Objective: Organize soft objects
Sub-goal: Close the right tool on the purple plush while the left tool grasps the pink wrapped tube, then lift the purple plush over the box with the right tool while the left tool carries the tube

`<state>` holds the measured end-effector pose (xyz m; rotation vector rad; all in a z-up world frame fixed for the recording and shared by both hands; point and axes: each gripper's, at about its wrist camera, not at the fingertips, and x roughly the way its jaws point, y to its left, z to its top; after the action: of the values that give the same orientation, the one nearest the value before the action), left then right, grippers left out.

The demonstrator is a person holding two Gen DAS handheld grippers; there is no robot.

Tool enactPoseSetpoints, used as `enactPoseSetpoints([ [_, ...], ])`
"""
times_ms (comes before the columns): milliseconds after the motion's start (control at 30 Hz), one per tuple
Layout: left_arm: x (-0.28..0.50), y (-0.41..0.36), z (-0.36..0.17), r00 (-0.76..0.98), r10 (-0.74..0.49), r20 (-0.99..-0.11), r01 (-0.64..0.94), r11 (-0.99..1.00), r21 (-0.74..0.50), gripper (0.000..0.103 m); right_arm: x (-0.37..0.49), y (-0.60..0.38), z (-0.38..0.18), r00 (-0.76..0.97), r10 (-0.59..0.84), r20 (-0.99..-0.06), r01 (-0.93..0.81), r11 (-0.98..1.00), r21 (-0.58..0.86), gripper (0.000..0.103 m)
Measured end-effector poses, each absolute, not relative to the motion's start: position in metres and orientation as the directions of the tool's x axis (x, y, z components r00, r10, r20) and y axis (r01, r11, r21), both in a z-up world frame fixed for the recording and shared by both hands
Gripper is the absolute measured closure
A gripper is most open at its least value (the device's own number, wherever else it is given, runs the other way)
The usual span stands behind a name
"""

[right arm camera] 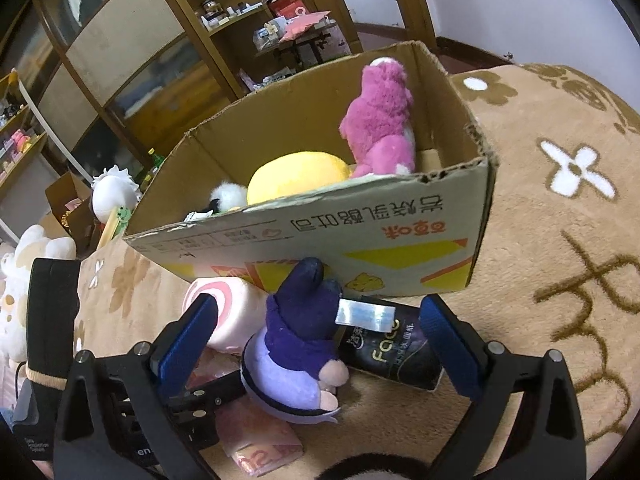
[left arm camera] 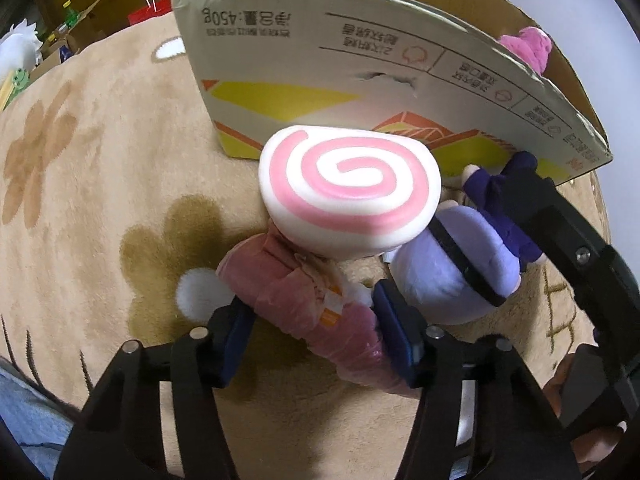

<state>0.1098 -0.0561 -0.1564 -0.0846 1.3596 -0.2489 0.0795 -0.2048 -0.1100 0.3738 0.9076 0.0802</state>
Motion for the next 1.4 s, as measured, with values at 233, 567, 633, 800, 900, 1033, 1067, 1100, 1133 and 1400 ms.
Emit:
enactPoseSetpoints([
  [233, 0.108, -0.046, -0.153, 0.201, -0.231, -0.952, 0.113, 0.971, -0.212, 0.055, 0.083, -0.203, -0.115, 0.605, 0.243, -0.758, 0.077, 0.930, 0.360, 0.021],
  [567, 0.090, -0.051, -0.143, 0.239, -0.211, -0.948, 0.153, 0.972, -0.178, 0.062, 0.080, -0.198, -0.112, 0.607, 0.270, -0.747, 0.043, 0.928, 0.370, 0.069],
  [633, 0.086, -0.051, -0.139, 0.252, -0.206, -0.946, 0.167, 0.972, -0.167, 0.064, 0.077, -0.197, -0.108, 0.616, 0.266, -0.741, 0.036, 0.931, 0.364, 0.069],
  [800, 0.071, -0.048, -0.130, 0.281, -0.198, -0.939, 0.195, 0.970, -0.146, 0.071, 0.066, -0.200, -0.093, 0.647, 0.257, -0.717, 0.030, 0.932, 0.361, 0.070],
  [900, 0.062, -0.047, -0.120, 0.305, -0.178, -0.935, 0.214, 0.970, -0.114, 0.073, 0.060, -0.199, -0.085, 0.656, 0.245, -0.714, 0.015, 0.941, 0.338, 0.070],
  [1033, 0.050, -0.047, -0.105, 0.333, -0.184, -0.925, 0.214, 0.970, -0.115, 0.078, 0.053, -0.196, -0.072, 0.677, 0.224, -0.701, 0.003, 0.952, 0.308, 0.070],
  [1067, 0.046, -0.045, -0.098, 0.348, -0.180, -0.920, 0.217, 0.970, -0.108, 0.079, 0.051, -0.196, -0.069, 0.685, 0.219, -0.695, 0.001, 0.953, 0.301, 0.070],
  [1100, 0.043, -0.046, -0.096, 0.360, -0.181, -0.915, 0.226, 0.969, -0.103, 0.080, 0.049, -0.195, -0.066, 0.691, 0.215, -0.690, -0.001, 0.955, 0.297, 0.070],
  [1133, 0.039, -0.047, -0.093, 0.364, -0.190, -0.912, 0.243, 0.964, -0.104, 0.081, 0.046, -0.195, -0.062, 0.699, 0.210, -0.684, -0.001, 0.956, 0.292, 0.070],
  [1400, 0.023, -0.047, -0.056, 0.493, -0.222, -0.841, 0.299, 0.951, -0.075, 0.084, 0.030, -0.206, -0.045, 0.739, 0.193, -0.645, 0.014, 0.953, 0.302, 0.070],
])
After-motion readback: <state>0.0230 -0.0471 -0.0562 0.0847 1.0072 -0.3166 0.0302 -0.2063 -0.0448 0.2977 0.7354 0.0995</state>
